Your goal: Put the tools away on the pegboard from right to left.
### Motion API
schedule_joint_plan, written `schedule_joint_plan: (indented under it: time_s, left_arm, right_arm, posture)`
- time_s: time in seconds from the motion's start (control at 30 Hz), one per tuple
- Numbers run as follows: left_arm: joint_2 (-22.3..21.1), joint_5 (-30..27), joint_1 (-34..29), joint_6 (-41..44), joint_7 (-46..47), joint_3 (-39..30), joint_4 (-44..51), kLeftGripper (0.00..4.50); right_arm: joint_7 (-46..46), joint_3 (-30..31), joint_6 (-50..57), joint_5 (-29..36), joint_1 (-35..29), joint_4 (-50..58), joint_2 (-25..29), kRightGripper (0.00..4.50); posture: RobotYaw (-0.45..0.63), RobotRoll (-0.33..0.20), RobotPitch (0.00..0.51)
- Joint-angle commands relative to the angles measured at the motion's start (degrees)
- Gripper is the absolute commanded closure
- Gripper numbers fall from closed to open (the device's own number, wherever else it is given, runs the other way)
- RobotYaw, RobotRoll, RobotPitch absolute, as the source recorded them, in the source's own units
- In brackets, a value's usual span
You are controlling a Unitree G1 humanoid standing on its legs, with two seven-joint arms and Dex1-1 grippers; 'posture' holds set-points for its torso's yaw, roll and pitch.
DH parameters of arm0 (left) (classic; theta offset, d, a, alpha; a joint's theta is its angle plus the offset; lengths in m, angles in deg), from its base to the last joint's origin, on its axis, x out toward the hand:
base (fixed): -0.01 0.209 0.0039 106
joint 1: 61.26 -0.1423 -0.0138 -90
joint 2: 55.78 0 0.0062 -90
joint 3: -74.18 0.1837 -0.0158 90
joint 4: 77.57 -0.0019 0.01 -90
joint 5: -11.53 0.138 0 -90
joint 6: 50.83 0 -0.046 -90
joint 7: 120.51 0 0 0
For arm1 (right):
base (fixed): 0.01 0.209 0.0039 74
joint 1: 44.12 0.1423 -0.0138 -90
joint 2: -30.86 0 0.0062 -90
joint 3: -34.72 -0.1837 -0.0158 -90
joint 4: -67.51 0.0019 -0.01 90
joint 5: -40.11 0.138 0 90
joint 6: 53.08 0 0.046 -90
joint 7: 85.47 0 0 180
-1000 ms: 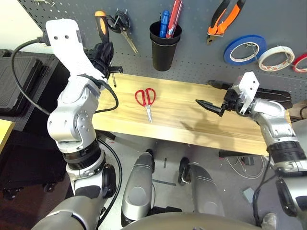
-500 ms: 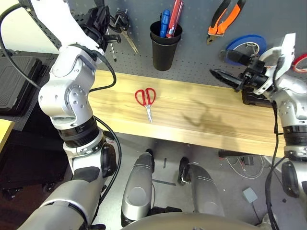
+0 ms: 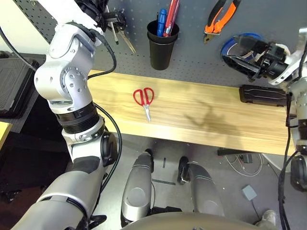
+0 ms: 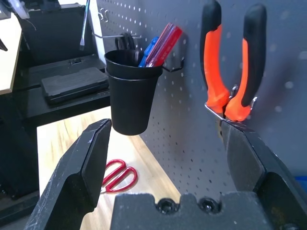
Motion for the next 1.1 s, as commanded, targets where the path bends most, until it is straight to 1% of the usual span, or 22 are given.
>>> schedule_joint_plan:
  time_s: [0.03,0.2,0.33,0.43,0.53,0.6,0.73,0.87,1.1]
  left_arm:
    - [0.29,-1.57,2.63,-1.55,0.53,0.53,-0.79,3.89]
    - [1.34,-2.47,5.65,-3.56,2.12,-0.14,-3.47,3.89]
    - [4.05,-3.36,8.17,-6.07,4.02,-0.45,-6.66,3.89]
    - [6.25,-3.06,8.87,-8.72,4.51,0.89,-9.27,3.89]
    - [8.02,-2.99,10.01,-11.58,4.65,1.58,-12.17,3.89]
    - [8.3,-1.87,10.52,-13.96,4.24,2.95,-14.39,3.89]
    - [9.72,-1.43,11.67,-18.24,4.38,4.21,-19.27,3.89]
    - [10.15,-1.14,11.95,-21.06,3.77,5.76,-22.39,3.89]
    - [9.61,1.0,9.4,-22.98,1.94,9.7,-25.3,3.89]
  right_arm:
    - [-0.65,-1.2,0.39,0.27,0.37,-0.16,1.08,0.0]
    - [-0.42,-0.75,-0.03,-0.16,0.76,-0.41,0.42,0.0]
    - [0.17,0.08,-0.43,-0.37,0.91,0.17,-1.26,0.0]
    - [0.4,0.98,-0.38,-0.38,0.2,1.6,-3.16,0.0]
    - [0.66,1.27,0.15,-0.33,-0.06,2.48,-3.96,0.0]
    - [0.67,1.22,0.33,-0.39,-0.22,2.78,-4.07,0.0]
    - [0.6,1.17,0.35,-0.56,-0.64,3.19,-3.97,0.0]
    - [0.84,1.09,0.44,-0.65,-0.92,3.61,-4.01,0.0]
    - [1.87,1.18,0.38,-0.79,-1.51,4.3,-4.37,0.0]
  posture:
    - [0.19,0.0,0.232]
    - [0.19,0.0,0.233]
    - [0.19,0.0,0.232]
    - [0.19,0.0,0.231]
    - [0.19,0.0,0.231]
    - [0.19,0.0,0.231]
    - [0.18,0.0,0.228]
    - [0.17,0.0,0.226]
    - [0.16,0.0,0.226]
